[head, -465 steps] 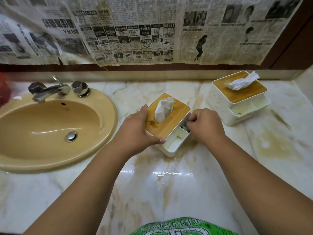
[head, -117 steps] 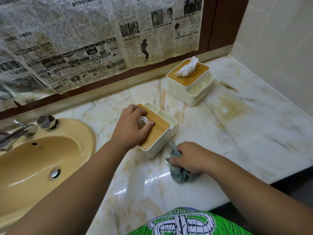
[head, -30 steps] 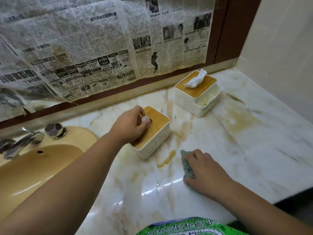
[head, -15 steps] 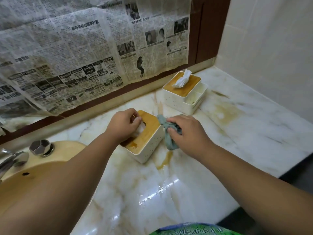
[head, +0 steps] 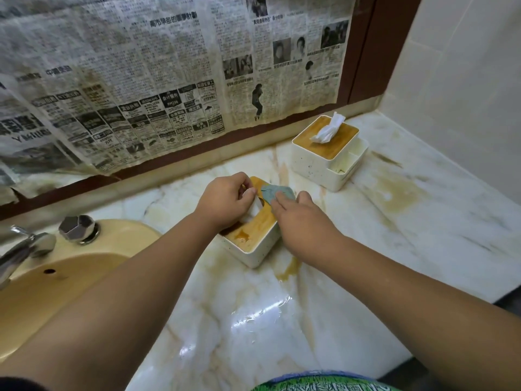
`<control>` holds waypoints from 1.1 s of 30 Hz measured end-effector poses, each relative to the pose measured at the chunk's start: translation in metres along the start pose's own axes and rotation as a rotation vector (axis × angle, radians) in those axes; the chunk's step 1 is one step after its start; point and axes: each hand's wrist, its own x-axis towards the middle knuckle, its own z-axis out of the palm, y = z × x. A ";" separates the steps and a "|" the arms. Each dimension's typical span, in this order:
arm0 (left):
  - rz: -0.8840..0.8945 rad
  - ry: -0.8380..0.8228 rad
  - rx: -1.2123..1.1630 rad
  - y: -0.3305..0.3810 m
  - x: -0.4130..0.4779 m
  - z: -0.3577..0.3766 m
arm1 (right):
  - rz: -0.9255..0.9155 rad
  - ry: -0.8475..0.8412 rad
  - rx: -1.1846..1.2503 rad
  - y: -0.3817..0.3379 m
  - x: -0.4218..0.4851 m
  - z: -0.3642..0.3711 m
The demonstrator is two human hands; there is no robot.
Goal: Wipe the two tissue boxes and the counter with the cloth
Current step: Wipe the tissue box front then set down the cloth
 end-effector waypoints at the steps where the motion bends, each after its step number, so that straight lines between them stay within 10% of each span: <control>1: 0.004 0.006 -0.003 -0.001 0.000 0.000 | -0.014 0.005 -0.002 -0.003 -0.002 0.000; 33: 0.019 0.037 0.003 -0.005 0.000 0.006 | -0.095 0.099 0.109 -0.002 -0.005 -0.002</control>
